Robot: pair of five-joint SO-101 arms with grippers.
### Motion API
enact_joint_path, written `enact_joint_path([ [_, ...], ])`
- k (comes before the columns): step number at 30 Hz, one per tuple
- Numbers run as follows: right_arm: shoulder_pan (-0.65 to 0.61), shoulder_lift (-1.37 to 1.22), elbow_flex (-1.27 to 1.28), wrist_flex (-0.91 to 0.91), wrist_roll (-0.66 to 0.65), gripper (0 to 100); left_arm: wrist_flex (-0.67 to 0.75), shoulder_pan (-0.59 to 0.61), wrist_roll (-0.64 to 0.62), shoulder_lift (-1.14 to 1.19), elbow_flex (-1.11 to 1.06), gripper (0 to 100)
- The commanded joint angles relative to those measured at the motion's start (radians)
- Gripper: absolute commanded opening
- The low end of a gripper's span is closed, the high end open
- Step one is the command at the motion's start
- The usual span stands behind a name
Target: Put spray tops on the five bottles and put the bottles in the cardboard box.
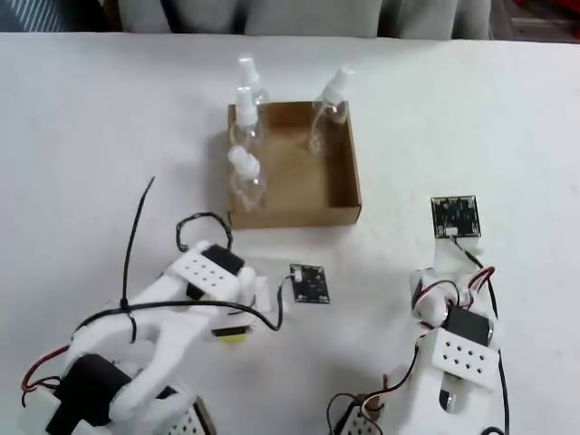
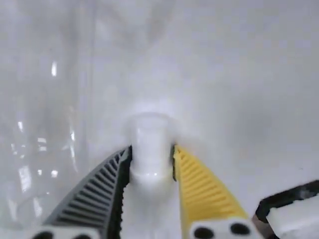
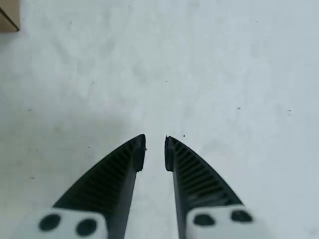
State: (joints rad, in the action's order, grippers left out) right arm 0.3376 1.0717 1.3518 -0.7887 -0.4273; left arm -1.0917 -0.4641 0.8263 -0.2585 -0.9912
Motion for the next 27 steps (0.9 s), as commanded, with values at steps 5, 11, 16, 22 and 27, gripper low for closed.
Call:
enact_joint_path([
  [5, 0.005, -0.002, -0.005, 0.015, -0.012, 4.0, -0.031, 0.005, -0.012, -0.194, -0.043, 2],
  [11, 0.004, -0.002, -0.005, 0.015, -0.008, 4.0, -0.129, 0.084, -0.147, -0.470, -0.091, 2],
  [16, -0.024, 0.002, 0.014, 0.015, -0.011, 4.4, -0.186, 0.286, -0.238, -0.665, -0.089, 2],
  [22, -0.090, 0.007, -0.009, -0.038, -0.008, 4.4, -0.170, 0.599, -0.331, -0.745, -0.086, 2],
  [27, -0.232, 0.008, -0.137, -0.208, -0.012, 4.6, -0.043, 0.825, -0.446, -0.668, -0.089, 2],
])
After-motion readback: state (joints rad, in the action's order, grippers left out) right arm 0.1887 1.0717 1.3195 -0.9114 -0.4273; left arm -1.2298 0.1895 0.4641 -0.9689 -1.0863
